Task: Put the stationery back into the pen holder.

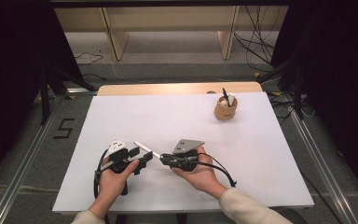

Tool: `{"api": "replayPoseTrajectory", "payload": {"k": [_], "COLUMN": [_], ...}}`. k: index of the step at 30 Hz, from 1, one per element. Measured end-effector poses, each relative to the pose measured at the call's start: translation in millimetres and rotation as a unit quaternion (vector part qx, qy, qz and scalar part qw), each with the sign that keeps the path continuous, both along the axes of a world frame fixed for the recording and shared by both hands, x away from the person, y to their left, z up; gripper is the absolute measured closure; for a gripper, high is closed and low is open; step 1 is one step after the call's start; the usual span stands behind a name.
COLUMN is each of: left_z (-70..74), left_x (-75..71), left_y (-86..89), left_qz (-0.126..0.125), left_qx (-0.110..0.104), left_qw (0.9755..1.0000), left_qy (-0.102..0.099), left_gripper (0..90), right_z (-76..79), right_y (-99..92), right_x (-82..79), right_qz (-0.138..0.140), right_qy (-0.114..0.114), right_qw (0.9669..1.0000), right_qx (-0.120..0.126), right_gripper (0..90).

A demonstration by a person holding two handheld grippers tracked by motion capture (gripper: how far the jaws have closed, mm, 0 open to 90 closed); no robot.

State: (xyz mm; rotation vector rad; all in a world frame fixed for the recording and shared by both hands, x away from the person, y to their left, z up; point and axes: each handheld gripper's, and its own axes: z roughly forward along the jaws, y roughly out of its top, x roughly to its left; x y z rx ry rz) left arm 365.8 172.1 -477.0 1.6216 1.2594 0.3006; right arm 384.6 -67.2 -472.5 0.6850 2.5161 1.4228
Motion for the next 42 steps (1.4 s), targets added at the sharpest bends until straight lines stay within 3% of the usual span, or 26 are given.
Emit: {"api": "replayPoseTrajectory", "payload": {"k": [7,10,15,18,20,23,32,38,42], "left_z": [3.2,7.4,17.8,24.7,28.8,32.1,30.0,29.3,29.9], "left_x": [0.7,-0.9,-4.9,-7.6,-9.1,-9.2,-9.0,-8.6,-8.5], "left_y": [0.7,-1.7,-10.4,-17.8,-22.8,-26.2,-32.3,-38.3,-39.3], "left_qz": [0.003,0.005,-0.009,-0.026,-0.031,-0.036,-0.049,-0.058,-0.065], "left_qx": [-0.051,-0.078,-0.095,-0.091,-0.065,-0.046,-0.013,-0.008,-0.012], "left_qw": [0.9987,0.9969,0.9947,0.9939,0.9946,0.9944,0.9945,0.9938,0.9929], "left_qy": [0.004,-0.007,-0.037,-0.057,-0.075,-0.088,-0.091,-0.095,-0.099], "left_gripper": [44.5,53.9,70.9,77.7,78.0,78.1,78.0,77.7,73.5], "right_z": [-0.5,0.3,0.5,1.6,2.1,3.3,8.3,9.3,10.0], "right_y": [2.3,3.1,5.4,6.4,6.6,5.7,3.9,5.4,4.0], "right_x": [-1.8,-2.4,-4.9,-5.7,-5.9,-5.5,-2.1,-2.9,-3.4], "right_qz": [0.001,0.002,0.003,-0.001,-0.004,-0.007,-0.024,-0.025,-0.027], "right_qy": [0.001,-0.002,-0.004,-0.005,-0.007,-0.009,-0.017,-0.024,-0.022], "right_qw": [1.0000,1.0000,1.0000,0.9999,0.9998,0.9997,0.9987,0.9986,0.9986], "right_qx": [0.006,0.007,0.008,0.011,0.017,0.019,0.041,0.039,0.040], "right_gripper": [78.9,78.8,78.8,78.7,78.7,78.5,67.6,77.7,78.9]}}
